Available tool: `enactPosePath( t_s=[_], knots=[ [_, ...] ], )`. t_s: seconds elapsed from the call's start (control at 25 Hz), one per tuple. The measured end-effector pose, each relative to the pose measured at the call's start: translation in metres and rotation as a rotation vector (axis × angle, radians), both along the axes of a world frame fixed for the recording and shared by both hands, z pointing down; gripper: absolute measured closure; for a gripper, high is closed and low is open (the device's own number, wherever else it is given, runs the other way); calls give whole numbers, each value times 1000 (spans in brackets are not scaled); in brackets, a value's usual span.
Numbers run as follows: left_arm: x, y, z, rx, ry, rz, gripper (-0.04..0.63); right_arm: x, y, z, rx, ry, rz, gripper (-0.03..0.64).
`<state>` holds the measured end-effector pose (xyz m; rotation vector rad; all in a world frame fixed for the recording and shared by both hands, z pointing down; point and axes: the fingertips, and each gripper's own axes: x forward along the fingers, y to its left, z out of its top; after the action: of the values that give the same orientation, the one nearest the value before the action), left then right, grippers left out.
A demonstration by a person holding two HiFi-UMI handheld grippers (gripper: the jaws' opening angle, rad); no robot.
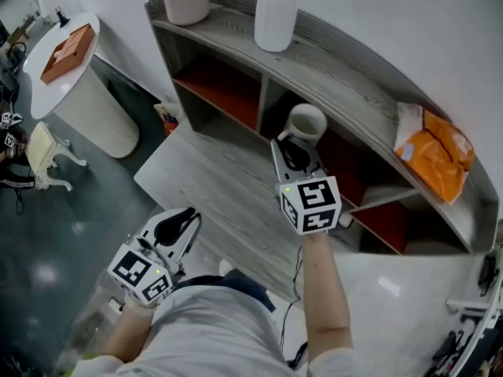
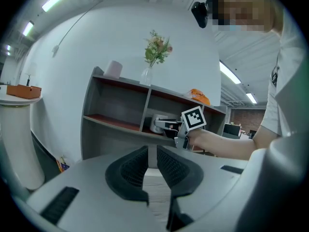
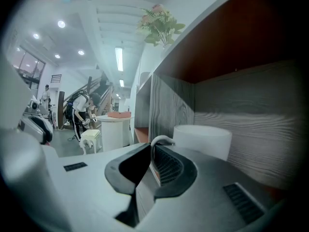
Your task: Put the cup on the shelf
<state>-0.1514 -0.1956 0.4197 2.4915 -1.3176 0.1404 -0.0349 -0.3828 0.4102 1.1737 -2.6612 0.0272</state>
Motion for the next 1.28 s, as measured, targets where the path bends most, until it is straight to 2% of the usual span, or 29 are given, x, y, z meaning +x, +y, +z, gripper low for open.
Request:
enactPosePath(
  t_s=[0.64,1.28],
  knots=[
    [-8,8,5,-12,-3,-48,552,-6,-17,8,-23,45,44,578],
    [0,18,0,-4,-6,-35,552,11,6,-2,-31,-22,60,577]
  ],
)
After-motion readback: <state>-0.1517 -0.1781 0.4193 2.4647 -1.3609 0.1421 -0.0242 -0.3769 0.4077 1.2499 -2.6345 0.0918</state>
